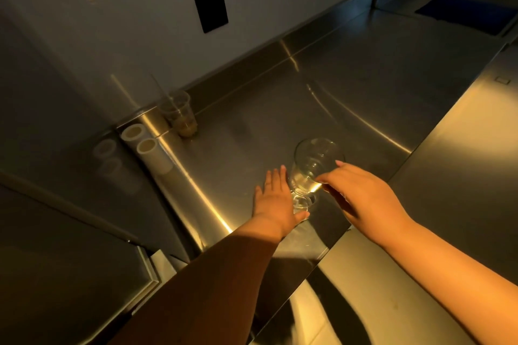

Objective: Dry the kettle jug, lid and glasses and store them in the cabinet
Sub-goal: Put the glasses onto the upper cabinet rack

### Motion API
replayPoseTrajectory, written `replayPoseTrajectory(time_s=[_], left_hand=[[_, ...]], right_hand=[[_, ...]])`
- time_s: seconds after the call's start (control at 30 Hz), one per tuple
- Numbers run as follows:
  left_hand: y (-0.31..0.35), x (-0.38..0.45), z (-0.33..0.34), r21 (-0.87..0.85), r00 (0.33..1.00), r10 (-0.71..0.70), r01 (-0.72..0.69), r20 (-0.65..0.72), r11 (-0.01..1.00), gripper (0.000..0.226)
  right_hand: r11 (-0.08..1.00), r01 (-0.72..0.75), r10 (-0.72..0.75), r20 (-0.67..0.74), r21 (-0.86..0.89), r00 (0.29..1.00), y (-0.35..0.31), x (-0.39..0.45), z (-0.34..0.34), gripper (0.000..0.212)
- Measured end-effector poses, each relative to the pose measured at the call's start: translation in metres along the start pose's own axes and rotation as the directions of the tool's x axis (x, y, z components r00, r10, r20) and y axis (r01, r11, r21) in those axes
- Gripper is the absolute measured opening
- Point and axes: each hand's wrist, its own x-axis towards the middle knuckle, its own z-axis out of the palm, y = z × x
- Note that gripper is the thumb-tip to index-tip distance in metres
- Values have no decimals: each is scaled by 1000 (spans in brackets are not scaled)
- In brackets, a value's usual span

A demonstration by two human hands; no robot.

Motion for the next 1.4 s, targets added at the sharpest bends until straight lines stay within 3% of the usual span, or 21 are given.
replayPoseTrajectory(time_s=[0.2,0.37,0.6,0.93,1.03,1.17,1.27,1.4], left_hand=[[-2,0,3,109,994,-70,62,79,992,105],[-2,3,2,195,987,-114,90,117,977,102],[-3,3,6,178,981,-140,115,136,977,103],[-3,4,6,181,975,-151,121,162,976,102],[-2,2,5,206,975,-156,122,159,971,100],[-2,0,3,180,977,-147,119,156,977,98],[-3,0,2,173,975,-142,112,171,979,95],[-3,0,1,185,973,-140,105,186,977,89]], right_hand=[[1000,25,-25,29,-7,999,-4,2,10,46],[999,-32,28,153,18,988,-4,1,22,48],[998,-58,54,232,10,971,-1,3,37,40],[997,74,-74,84,7,994,8,1,50,54],[969,-166,167,11,182,986,9,-3,68,80],[744,-460,501,51,485,864,10,3,101,115],[589,-513,562,140,624,815,12,6,121,127],[511,-535,598,169,673,784,15,5,135,130]])
